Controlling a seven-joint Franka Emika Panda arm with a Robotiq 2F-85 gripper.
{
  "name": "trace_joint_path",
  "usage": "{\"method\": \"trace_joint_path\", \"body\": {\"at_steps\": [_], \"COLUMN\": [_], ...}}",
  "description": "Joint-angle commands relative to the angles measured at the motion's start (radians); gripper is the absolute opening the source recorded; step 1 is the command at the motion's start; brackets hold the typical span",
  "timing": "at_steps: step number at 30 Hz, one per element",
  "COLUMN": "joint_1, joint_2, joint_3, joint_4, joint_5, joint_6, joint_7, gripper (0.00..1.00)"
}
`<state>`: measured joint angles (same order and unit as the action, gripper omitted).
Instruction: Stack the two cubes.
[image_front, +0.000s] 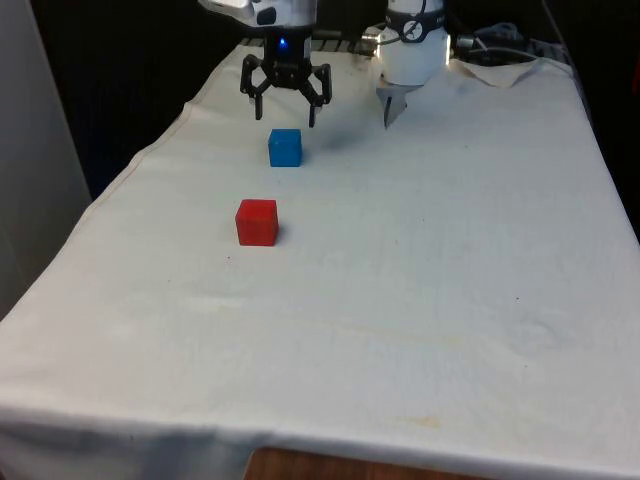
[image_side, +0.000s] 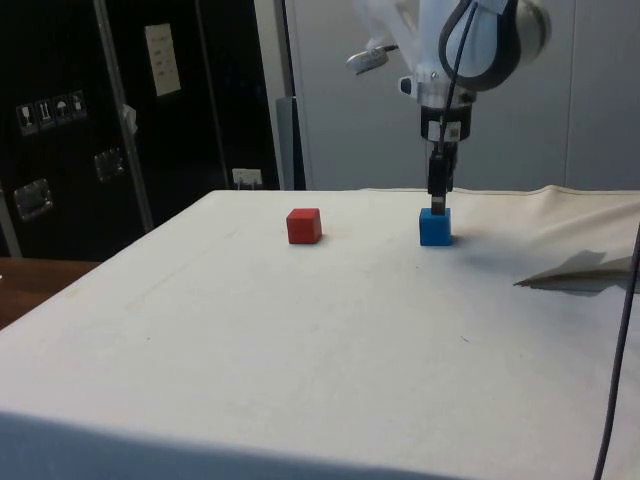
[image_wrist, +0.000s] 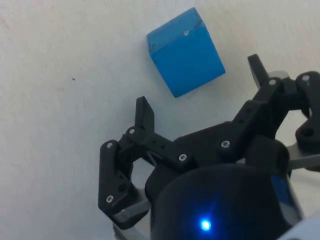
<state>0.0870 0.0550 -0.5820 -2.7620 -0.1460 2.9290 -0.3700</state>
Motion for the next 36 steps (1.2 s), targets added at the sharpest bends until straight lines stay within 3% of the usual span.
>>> {"method": "trace_joint_path", "body": {"at_steps": [1,2,10,11,12,19,20,21,27,28,29,36], "joint_1": [0.0,0.0,-0.007,0.0,-0.008,-0.011,-0.001,-0.011,-0.016,-0.001,-0.017,-0.025], "joint_2": [0.005,-0.019,0.016,0.047,0.02,0.055,0.082,0.059,0.08,0.109,0.082,0.095], "joint_3": [0.002,0.019,0.041,0.018,0.042,0.046,0.021,0.047,0.063,0.033,0.066,0.083], "joint_4": [0.0,-0.017,-0.011,0.009,-0.01,0.006,0.023,0.008,0.016,0.034,0.016,0.016], "joint_5": [0.005,0.044,0.063,0.026,0.064,0.056,0.026,0.056,0.059,0.026,0.059,0.061], "joint_6": [0.004,0.009,0.041,0.037,0.044,0.058,0.055,0.059,0.067,0.061,0.069,0.084], "joint_7": [-0.004,-0.029,-0.038,-0.011,-0.039,-0.043,-0.021,-0.043,-0.045,-0.022,-0.046,-0.049], "gripper": [1.0,1.0,1.0,1.0,1.0,1.0,1.0,1.0,1.0,1.0,1.0,1.0]}}
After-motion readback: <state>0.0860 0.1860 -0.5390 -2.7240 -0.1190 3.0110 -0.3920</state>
